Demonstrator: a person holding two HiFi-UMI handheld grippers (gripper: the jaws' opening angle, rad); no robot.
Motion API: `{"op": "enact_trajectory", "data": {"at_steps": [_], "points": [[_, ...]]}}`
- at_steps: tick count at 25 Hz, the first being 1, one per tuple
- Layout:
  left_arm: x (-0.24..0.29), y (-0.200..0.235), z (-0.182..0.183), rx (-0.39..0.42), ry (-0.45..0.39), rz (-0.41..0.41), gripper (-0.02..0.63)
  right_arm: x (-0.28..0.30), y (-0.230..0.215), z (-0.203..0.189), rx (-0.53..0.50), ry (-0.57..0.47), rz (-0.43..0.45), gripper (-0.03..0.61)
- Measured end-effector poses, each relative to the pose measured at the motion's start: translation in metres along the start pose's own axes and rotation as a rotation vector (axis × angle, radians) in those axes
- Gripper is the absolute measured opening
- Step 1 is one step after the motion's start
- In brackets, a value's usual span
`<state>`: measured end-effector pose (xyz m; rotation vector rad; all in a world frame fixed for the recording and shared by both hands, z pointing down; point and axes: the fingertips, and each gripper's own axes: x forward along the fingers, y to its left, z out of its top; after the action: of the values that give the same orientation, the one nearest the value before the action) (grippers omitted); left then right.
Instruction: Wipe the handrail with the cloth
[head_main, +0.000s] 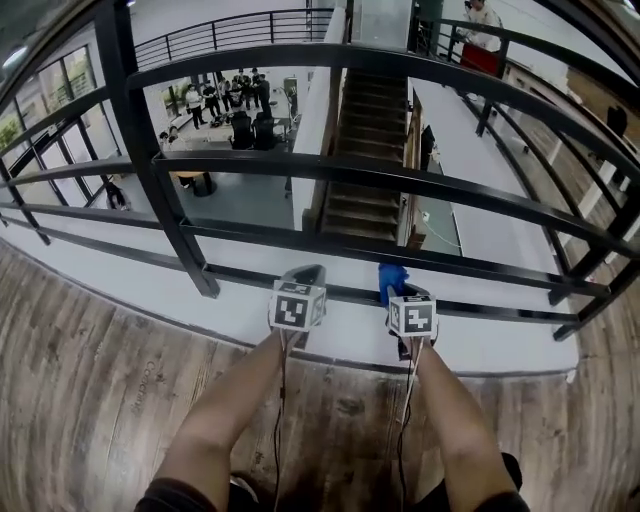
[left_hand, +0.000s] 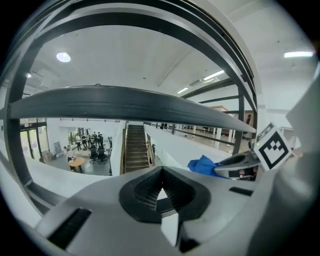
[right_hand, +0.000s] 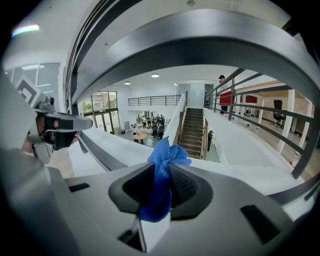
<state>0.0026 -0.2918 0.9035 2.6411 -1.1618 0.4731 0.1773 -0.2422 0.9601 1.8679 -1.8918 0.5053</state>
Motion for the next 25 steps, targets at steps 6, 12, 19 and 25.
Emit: {"op": "enact_trajectory", "data": {"at_steps": [6,12,19,25], "points": [[0.027,-0.072,-0.013,0.017,0.024,-0.065,0.005,-0.031,-0.085,-0.023,0.007,0.004,-0.041,0.095],[0.054,-0.156,-0.002,-0.046,0.010,-0.117,0.005,-0.056,-0.156,-0.039,0.055,-0.044,-0.069,0.095],[0.094,-0.258,-0.004,0.094,0.002,-0.197,0.005,-0.087,-0.226,-0.062,0.071,-0.053,-0.102,0.095],[0.130,-0.346,0.007,0.018,-0.013,-0.238,0.005,-0.115,-0.292,-0.087,0.057,-0.038,-0.128,0.095]]}}
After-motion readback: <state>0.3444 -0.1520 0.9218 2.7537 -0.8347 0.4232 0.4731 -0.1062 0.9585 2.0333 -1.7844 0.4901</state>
